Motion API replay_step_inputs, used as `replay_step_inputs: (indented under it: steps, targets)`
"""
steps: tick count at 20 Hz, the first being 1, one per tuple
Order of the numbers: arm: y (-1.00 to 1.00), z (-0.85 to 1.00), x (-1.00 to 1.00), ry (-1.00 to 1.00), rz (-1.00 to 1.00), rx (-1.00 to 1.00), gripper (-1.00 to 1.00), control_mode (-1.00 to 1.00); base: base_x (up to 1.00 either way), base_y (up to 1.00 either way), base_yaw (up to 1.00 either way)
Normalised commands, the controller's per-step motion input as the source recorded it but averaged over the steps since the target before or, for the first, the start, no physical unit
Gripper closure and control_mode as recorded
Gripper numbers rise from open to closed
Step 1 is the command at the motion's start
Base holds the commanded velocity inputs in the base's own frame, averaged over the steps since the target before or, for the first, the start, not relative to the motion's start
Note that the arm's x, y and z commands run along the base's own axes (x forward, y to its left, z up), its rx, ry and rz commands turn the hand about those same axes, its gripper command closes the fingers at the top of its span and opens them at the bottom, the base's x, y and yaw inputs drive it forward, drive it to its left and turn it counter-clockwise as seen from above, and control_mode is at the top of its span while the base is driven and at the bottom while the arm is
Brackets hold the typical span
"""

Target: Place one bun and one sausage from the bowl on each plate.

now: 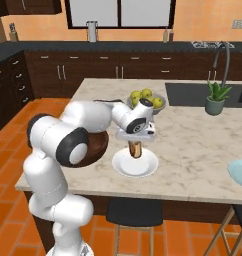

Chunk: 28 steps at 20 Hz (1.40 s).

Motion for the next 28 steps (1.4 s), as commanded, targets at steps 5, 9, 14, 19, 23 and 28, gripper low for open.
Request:
replay_step_inputs:
  steps: [5,9,14,19,23,28]
  targets:
    - [-0.61,-0.53,-0.02,0.13,0.00,0.00,1.00,-1.00,0.00,0.00,0.00]
    - [-0.53,-0.44,0.00,0.05,0.00,0.00,1.00,-1.00,0.00,0.00,0.00]
    - [-0.27,-0.05,-0.38,0.00,0.09,0.00,1.00,-1.00,0.00,0.00,0.00]
    - [0.00,-0.06,-0.66,-0.04,0.04,0.00,1.00,-1.00,0.00,0.00,0.00]
    - [0.06,0.00,-0.22,-0.04,0.00,0.00,1.00,-1.00,0.00,0.00,0.00]
    - [0.09,-0.02,0.00,-0.02,0.00,0.00,-1.00,-1.00,0.00,0.00,0.00]
